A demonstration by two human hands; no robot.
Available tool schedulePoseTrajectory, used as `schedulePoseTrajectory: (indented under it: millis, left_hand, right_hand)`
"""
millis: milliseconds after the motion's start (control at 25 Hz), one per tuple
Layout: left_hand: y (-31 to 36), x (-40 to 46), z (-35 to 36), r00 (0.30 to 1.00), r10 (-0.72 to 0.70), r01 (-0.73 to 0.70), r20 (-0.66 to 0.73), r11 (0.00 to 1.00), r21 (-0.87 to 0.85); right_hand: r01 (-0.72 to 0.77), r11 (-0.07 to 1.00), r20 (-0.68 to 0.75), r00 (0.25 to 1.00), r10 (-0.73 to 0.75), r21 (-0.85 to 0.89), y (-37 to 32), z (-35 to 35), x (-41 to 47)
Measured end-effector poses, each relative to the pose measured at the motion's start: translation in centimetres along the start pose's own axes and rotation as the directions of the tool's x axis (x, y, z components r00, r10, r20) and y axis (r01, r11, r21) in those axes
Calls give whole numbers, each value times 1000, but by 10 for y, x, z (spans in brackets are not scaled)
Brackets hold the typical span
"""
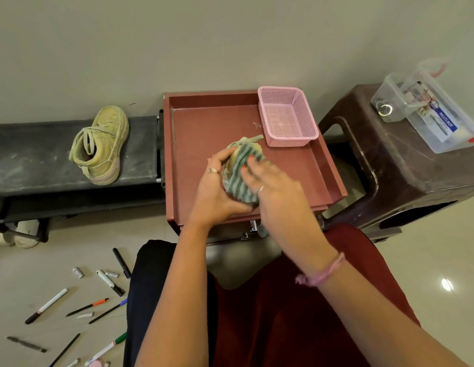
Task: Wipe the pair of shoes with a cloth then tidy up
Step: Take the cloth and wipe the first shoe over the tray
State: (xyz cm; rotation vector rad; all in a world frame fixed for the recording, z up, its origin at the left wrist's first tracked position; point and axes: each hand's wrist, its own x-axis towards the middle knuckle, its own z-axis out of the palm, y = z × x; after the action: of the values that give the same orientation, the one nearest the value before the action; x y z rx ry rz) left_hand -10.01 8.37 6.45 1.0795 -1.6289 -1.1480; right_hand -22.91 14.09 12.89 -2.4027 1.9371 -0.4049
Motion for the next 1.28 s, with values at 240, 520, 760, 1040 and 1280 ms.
schedulePoseTrajectory:
  millis: [240,520,760,1040,1280]
  left_hand:
    - [-8,-2,-5,999,-16,16,-29,1000,-10]
    - [-8,-8,-15,999,-12,11,-53,1000,-15]
    - [-12,-12,-24,996,11,-16,-93,999,-51]
    - [-6,-17,-45,1000,-22,27,-20,972,232]
    - [-4,-34,-38,994,-46,78,-102,939,334]
  right_hand:
    - [81,997,-127,989,-79,7,-1,27,-43]
    - [-40,975,-252,963,97,220,-8,-13,8]
    - [84,995,-22,996,-83,54,-21,27,-17]
    - [182,980,-145,975,-169,80,-25,44,-36]
    - [263,936,-65,965,-254,236,-14,78,-42]
